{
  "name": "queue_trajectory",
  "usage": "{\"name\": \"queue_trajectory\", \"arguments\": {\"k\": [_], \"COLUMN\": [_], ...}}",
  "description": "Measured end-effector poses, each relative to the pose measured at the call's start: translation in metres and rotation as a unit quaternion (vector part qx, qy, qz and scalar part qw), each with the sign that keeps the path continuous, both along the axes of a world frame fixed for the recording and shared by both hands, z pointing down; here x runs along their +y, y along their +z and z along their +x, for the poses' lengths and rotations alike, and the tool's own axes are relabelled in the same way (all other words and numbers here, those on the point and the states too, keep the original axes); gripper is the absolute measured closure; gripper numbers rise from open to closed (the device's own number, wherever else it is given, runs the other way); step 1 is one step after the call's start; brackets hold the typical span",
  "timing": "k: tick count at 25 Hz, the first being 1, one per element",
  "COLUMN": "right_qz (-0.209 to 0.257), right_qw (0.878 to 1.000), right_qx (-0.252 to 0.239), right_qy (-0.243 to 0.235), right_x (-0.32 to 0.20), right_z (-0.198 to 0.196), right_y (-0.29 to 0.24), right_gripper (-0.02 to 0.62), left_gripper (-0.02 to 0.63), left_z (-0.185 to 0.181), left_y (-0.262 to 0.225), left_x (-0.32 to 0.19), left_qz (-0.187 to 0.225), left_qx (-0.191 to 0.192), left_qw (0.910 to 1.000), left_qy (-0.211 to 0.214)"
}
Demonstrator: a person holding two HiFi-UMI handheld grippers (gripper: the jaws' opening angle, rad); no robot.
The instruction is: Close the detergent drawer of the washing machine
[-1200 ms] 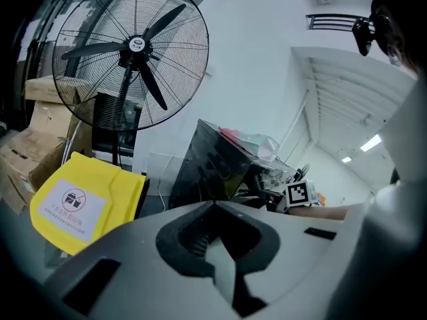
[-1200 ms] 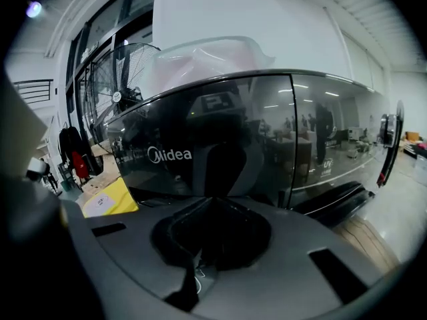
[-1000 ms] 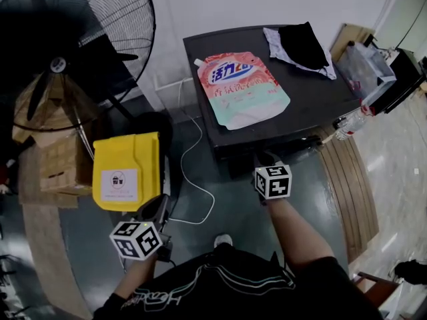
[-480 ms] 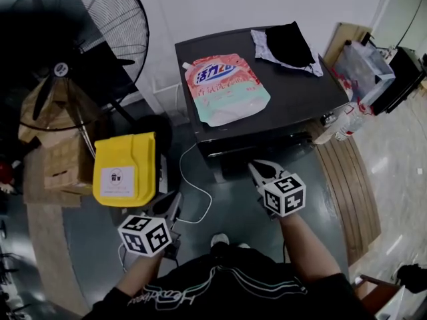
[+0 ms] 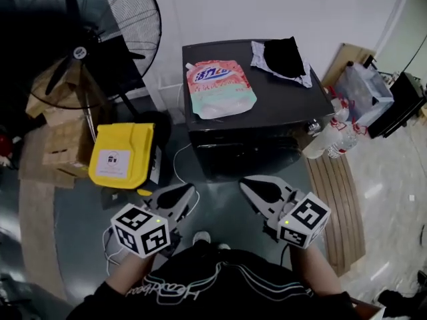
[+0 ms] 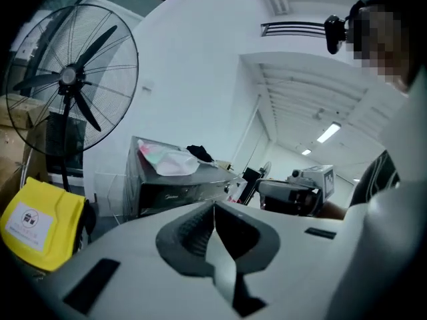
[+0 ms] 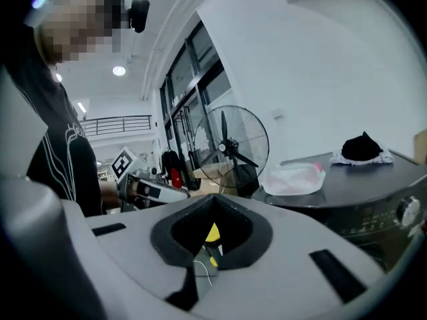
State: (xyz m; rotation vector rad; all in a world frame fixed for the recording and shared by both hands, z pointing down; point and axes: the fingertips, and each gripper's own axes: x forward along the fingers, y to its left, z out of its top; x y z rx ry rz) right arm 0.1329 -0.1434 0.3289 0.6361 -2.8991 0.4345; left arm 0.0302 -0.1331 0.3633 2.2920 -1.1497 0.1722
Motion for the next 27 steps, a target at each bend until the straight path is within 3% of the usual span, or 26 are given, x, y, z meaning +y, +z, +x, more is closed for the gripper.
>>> {"name": "queue_trajectory", "arguments": {"k": [5, 10, 27], "right_qz": [0.045, 0.036, 0.027], "right_qw": [0.999, 0.999, 0.997], "right_qx": [-0.015, -0.034, -0.075], "right_qy": [-0.015, -0.008, -0.002], "right_x": [0.028, 0.041, 0.051], "right_z": [0.015, 0.034, 0.049], "right_y": [-0.041, -0.058, -0.059], "right_gripper": [0.571, 0.571, 0.571], "left_gripper": [0.578, 0.578, 0.578], "left_z": [0.031, 0.044, 0.067], "left_y": [-0.048, -0.072, -0.086], "left_x": [0.026, 0.040, 0.050], "left_qz": [0.048, 0.077, 0.103], "left_qx": [0.011, 0.007, -0.007], "left_qw": [0.9986, 0.9968, 0.9939], "left_qy": [0.019, 0.021, 0.040]}}
